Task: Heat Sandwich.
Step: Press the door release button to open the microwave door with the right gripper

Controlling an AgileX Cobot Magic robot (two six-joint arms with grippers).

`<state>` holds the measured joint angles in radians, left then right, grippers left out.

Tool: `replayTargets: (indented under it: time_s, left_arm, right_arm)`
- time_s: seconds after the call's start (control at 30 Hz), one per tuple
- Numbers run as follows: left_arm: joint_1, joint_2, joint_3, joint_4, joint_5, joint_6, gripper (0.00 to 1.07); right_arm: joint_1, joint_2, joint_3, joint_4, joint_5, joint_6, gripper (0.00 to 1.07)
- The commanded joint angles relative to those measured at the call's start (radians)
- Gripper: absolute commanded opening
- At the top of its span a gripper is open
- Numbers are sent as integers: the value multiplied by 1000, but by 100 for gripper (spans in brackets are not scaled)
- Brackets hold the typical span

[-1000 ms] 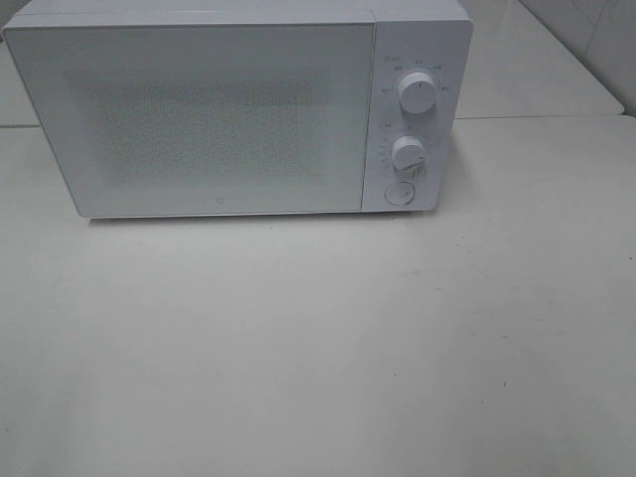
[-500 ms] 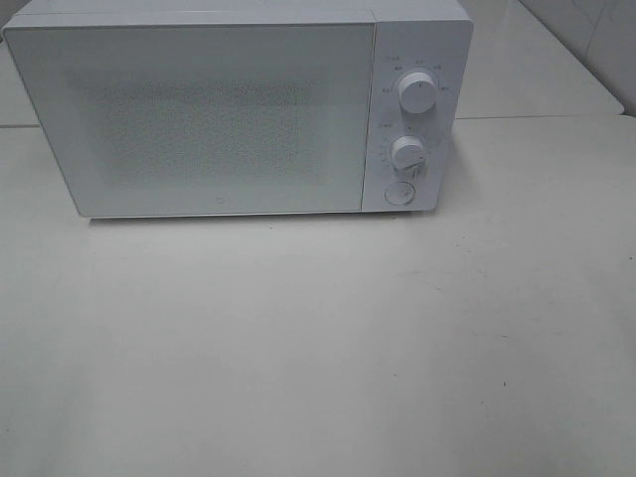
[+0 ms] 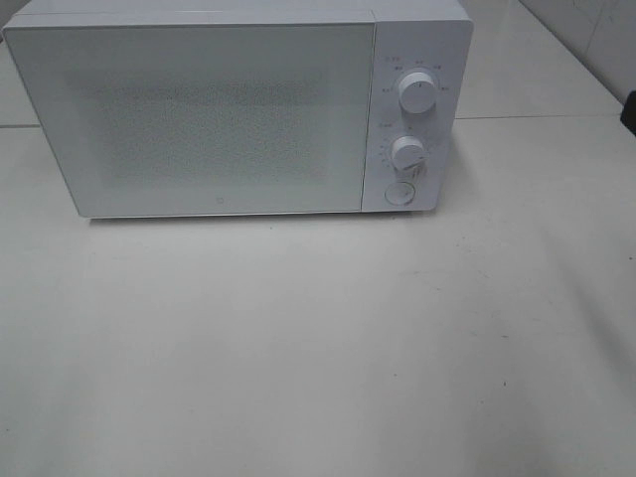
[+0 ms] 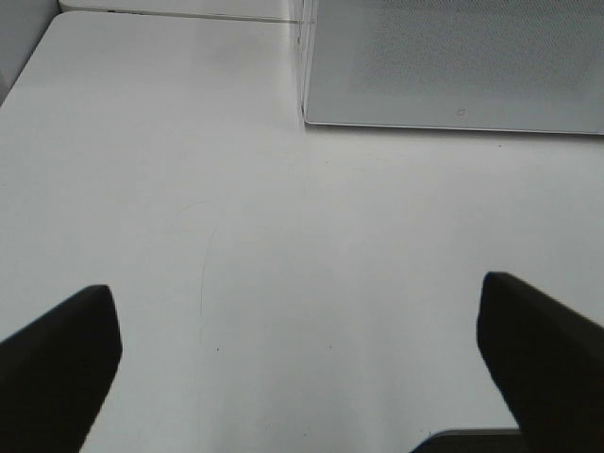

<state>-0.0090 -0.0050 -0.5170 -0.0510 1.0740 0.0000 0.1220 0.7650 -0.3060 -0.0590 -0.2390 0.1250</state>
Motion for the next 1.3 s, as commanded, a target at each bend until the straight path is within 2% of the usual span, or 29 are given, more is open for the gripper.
replayTargets:
  time_s: [0.03,0.4,0.53,0.67,0.83,0.87,1.0,1.13,1.3]
  left_arm:
    - [4,-17,2,0,-5,0,97]
    - [4,-17,2,0,-5,0,97]
    - [4,-17,2,0,-5,0,97]
    - [4,-17,2,0,-5,0,97]
    - [4,-17,2,0,-5,0,97]
    - [4,-17,2,0,-5,0,97]
    - [4,-17,2,0,-5,0,97]
    - [4,-17,2,0,-5,0,97]
    - [4,-17,2,0,-5,0,97]
  right_arm:
    - [-2,104,9,-4,-182,2,76]
    - [-2,415,15,1,-519,-18,76]
    - [29,526,15,59,-591,-55,76]
    - [199,679,15,286,-733,-239,76]
    - [284,761,14,399,-805,-266,76]
    - [338,810,13,463,-840,-270,76]
    - [408,880,12,545,-899,-270,76]
    - [539,982,12,681,-988,-270,76]
    - [608,1011,9,761,-1004,-270,76]
